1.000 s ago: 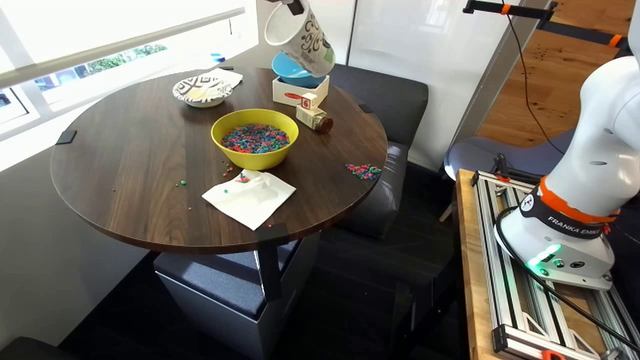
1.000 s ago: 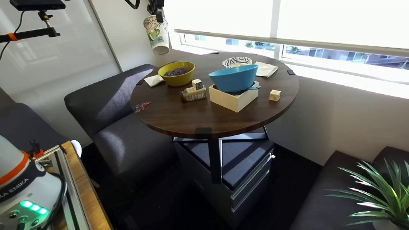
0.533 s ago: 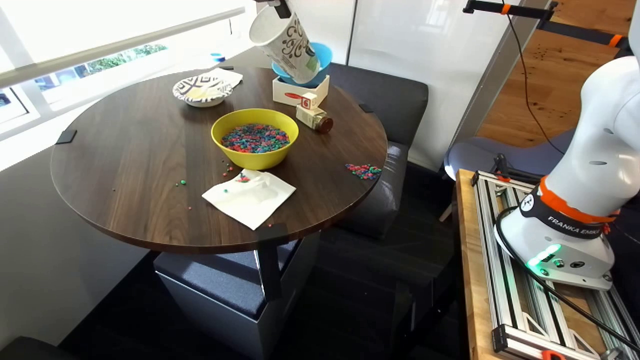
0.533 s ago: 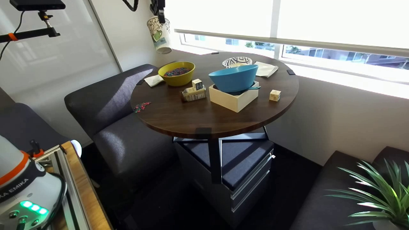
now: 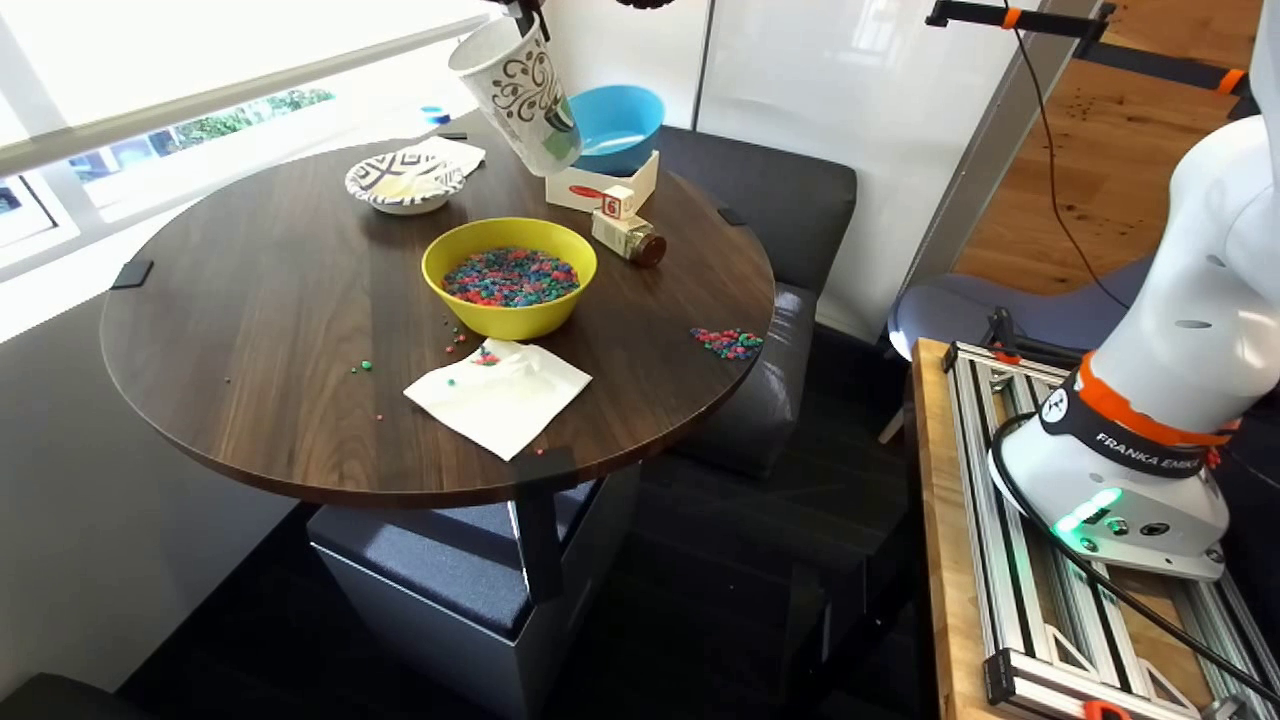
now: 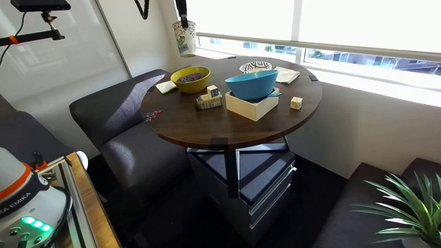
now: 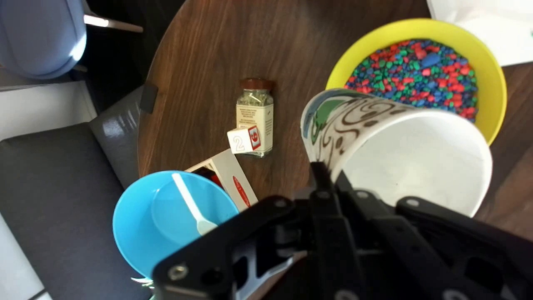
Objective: Pick up the styrofoam cup and pour its content in the yellow bowl before putting it down on the table
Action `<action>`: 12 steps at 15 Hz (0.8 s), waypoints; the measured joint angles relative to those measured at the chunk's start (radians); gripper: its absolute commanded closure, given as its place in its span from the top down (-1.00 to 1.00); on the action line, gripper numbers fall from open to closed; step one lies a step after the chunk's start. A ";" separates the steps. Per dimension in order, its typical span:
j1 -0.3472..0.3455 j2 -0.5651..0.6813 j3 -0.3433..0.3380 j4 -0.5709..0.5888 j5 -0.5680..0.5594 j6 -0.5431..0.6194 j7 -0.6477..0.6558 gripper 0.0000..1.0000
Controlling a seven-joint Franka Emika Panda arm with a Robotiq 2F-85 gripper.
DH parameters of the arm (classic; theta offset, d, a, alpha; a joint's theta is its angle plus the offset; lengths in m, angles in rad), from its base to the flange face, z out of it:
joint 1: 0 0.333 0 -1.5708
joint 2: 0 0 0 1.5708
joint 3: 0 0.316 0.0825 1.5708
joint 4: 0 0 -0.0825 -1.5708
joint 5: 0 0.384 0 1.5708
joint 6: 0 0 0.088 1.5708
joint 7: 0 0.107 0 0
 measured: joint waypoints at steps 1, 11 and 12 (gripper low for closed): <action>-0.002 0.005 -0.005 0.008 0.000 0.011 0.044 -0.99; -0.016 0.099 -0.019 0.101 0.077 0.080 0.325 -0.99; -0.016 0.103 -0.019 0.106 0.077 0.080 0.325 -0.99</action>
